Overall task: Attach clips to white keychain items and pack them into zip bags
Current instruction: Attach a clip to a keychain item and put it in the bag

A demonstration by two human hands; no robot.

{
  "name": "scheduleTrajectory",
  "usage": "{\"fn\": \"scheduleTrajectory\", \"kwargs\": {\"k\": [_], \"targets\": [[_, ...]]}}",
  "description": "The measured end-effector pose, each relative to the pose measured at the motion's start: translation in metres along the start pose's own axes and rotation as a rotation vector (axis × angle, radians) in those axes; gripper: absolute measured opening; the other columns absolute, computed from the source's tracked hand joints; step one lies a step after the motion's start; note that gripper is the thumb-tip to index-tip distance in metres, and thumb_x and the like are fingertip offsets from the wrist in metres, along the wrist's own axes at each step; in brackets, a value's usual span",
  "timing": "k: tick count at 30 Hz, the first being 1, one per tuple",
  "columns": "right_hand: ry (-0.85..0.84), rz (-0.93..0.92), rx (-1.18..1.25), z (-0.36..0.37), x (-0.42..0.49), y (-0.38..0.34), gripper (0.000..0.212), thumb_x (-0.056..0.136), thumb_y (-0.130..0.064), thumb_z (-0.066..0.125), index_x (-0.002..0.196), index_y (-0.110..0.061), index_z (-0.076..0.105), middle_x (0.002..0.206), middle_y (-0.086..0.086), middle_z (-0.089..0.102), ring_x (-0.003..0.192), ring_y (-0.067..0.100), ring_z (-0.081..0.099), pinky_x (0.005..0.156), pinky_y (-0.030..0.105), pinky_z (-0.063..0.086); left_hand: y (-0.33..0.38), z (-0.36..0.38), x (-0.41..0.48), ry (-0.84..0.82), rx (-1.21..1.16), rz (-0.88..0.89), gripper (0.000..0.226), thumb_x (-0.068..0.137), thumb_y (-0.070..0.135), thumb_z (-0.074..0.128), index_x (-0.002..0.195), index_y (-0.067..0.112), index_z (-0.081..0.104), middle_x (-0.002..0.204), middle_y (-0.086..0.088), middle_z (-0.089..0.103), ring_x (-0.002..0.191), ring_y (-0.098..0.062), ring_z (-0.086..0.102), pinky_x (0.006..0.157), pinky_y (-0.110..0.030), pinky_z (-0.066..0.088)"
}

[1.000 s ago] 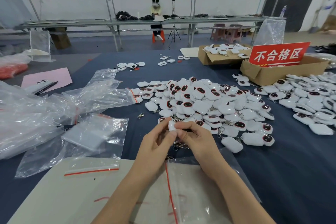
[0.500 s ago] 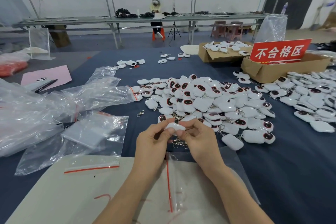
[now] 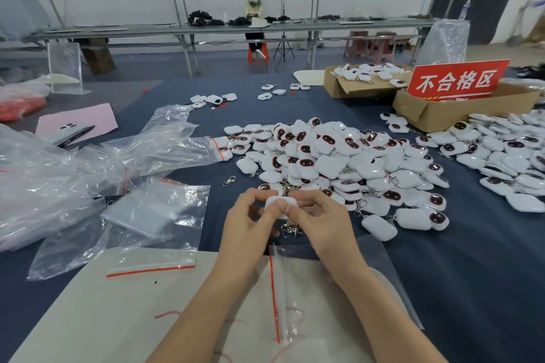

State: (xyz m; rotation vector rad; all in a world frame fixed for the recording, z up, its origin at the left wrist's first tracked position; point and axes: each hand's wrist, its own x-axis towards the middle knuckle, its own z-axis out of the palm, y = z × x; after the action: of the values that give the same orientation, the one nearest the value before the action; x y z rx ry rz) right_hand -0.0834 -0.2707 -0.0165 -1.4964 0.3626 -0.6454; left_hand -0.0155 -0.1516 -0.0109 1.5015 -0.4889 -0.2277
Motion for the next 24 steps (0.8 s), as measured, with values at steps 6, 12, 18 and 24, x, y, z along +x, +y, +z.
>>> {"fn": "scheduleTrajectory", "kwargs": {"k": [6,12,18,24], "targets": [[-0.012,0.013,-0.042,-0.001,-0.002,0.000,0.008,0.084,-0.009,0.079,0.088,-0.014,0.074,0.067,-0.008,0.073,0.063,-0.002,0.065,0.062,0.009,0.047,-0.006,0.001,0.001,0.046,0.069,0.010,0.011,0.093,0.009,0.070,0.086,0.016,0.072,0.078,-0.003,0.073,0.077,-0.022,0.069,0.074,-0.032,0.058],[0.013,0.057,-0.048,-0.003,0.001,0.003,0.018,0.090,-0.004,0.072,0.082,-0.020,0.072,0.065,-0.006,0.071,0.060,0.005,0.063,0.062,0.015,0.050,-0.008,0.001,0.000,0.056,0.042,-0.018,0.015,0.099,0.014,0.063,0.093,0.020,0.075,0.075,0.004,0.073,0.071,-0.023,0.074,0.062,-0.024,0.057],[0.068,0.096,0.108,-0.002,0.005,0.004,0.013,0.093,-0.015,0.070,0.086,-0.024,0.077,0.084,0.000,0.078,0.078,0.011,0.074,0.068,0.022,0.058,-0.011,0.000,0.001,-0.104,0.137,0.057,0.026,0.101,0.028,0.061,0.126,0.027,0.067,0.102,0.014,0.076,0.099,-0.004,0.070,0.085,-0.017,0.052],[-0.139,0.106,0.035,-0.006,0.007,0.009,0.022,0.096,-0.019,0.066,0.116,-0.027,0.070,0.100,-0.001,0.078,0.094,0.017,0.074,0.081,0.024,0.058,-0.013,0.002,-0.001,-0.118,0.278,0.099,0.038,0.105,0.029,0.052,0.143,0.032,0.050,0.091,0.000,0.073,0.086,-0.023,0.068,0.081,-0.039,0.056]]}}
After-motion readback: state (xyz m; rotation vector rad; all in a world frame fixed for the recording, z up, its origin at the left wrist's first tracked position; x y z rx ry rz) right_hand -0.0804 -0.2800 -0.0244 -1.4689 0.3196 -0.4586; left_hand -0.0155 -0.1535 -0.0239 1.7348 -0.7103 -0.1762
